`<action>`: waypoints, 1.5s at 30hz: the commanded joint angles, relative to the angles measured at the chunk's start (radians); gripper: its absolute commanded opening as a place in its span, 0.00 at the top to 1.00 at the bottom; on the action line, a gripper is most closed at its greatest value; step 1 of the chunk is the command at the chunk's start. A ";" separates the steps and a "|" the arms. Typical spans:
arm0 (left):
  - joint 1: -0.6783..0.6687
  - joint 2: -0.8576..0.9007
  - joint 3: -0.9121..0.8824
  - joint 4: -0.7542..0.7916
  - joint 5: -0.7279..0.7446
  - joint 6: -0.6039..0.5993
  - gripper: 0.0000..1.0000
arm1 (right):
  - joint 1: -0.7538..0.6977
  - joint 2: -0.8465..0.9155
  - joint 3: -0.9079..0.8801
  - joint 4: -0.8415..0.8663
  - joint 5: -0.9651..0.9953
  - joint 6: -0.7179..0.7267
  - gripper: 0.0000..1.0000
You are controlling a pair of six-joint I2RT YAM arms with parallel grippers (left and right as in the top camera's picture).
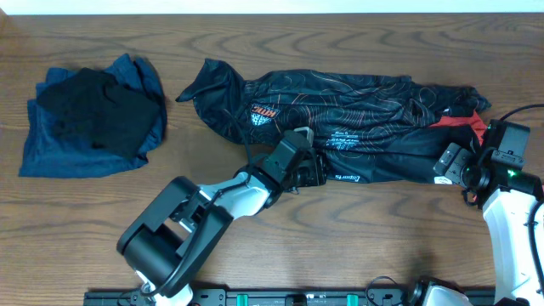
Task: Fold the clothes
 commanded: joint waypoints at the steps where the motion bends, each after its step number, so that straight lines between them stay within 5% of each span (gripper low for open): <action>1: -0.012 0.051 0.001 0.007 -0.014 -0.076 0.49 | -0.006 0.006 -0.003 0.000 0.008 0.016 0.01; 3: -0.019 0.062 0.001 0.014 -0.014 -0.091 0.51 | -0.006 0.006 -0.003 0.000 0.006 0.016 0.01; 6: -0.031 0.065 0.001 0.012 -0.009 -0.090 0.93 | -0.006 0.006 -0.003 0.000 0.006 0.016 0.01; 12: -0.025 0.050 0.001 -0.049 0.047 -0.084 0.94 | -0.006 0.006 -0.003 0.000 0.006 0.016 0.01; 17: 0.062 -0.064 0.001 -0.351 0.036 0.095 0.94 | -0.006 0.006 -0.003 0.000 0.006 0.016 0.01; 23: 0.349 -0.323 0.001 -0.822 -0.209 0.189 0.94 | -0.006 0.006 -0.003 0.000 0.006 0.016 0.01; 30: 0.637 -0.472 0.001 -0.925 -0.243 0.277 0.94 | -0.006 0.006 -0.003 0.000 0.006 0.016 0.01; 31: 0.653 -0.473 0.001 -0.932 -0.242 0.276 0.86 | -0.006 0.006 -0.003 0.000 0.006 0.016 0.01; 32: 0.664 -0.472 0.001 -0.940 -0.238 0.276 0.45 | -0.006 0.006 -0.003 -0.001 0.006 0.016 0.01; 33: 0.668 -0.472 0.001 -0.954 -0.227 0.276 0.19 | -0.006 0.006 -0.003 -0.001 0.006 0.016 0.01; 34: 0.668 -0.472 0.001 -0.970 -0.203 0.276 0.05 | -0.006 0.006 -0.003 -0.001 0.005 0.016 0.01; 38: 0.641 -0.472 0.000 -1.056 -0.051 0.275 0.02 | -0.006 0.006 -0.003 0.000 -0.029 0.014 0.05; 45: 0.531 -0.469 -0.047 -1.040 -0.006 0.210 0.00 | -0.005 0.025 -0.003 0.006 -0.115 -0.012 0.73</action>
